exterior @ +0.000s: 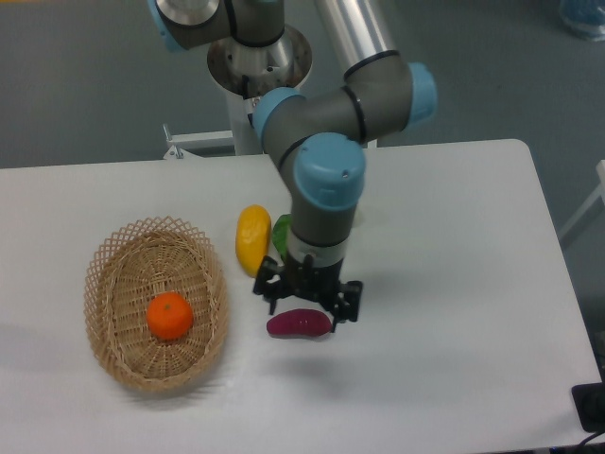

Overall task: Pick up the orange from the basket
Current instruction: 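Move the open gripper over the basket and lower it onto the orange, then close the gripper around the orange inside the basket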

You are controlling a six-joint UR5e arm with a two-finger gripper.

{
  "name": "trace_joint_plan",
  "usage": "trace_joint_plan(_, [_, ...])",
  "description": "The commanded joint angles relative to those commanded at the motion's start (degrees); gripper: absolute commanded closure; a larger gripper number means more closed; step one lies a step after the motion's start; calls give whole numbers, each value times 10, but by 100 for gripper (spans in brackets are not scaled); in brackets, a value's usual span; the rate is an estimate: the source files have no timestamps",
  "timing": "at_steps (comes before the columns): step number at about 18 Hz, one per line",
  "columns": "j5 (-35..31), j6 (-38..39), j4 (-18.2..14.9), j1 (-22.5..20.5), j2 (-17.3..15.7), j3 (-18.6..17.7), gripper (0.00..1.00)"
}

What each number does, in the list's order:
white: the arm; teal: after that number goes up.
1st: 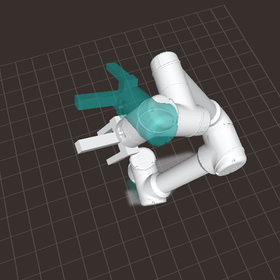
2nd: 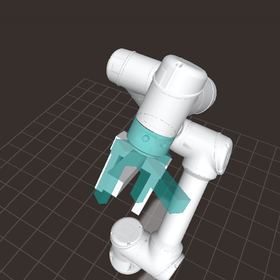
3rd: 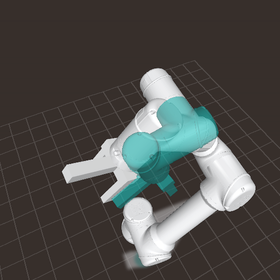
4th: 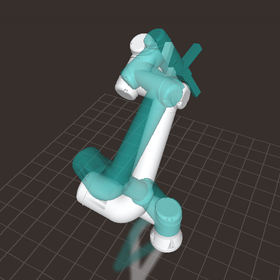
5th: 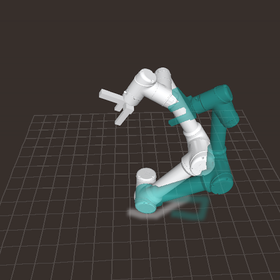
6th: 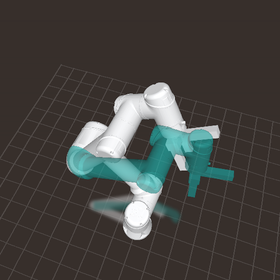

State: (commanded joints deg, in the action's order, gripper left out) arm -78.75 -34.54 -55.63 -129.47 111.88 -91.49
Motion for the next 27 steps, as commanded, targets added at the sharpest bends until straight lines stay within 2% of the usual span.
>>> trace_joint_plan(5, [0, -3, 2, 60, 11, -4, 0])
trace_joint_plan(12, [-3, 0, 0, 108, 12, -16, 0])
trace_joint_plan(18, [-24, -7, 5, 121, 18, -49, 0])
trace_joint_plan(27, [-69, -4, 6, 152, 43, -55, 0])
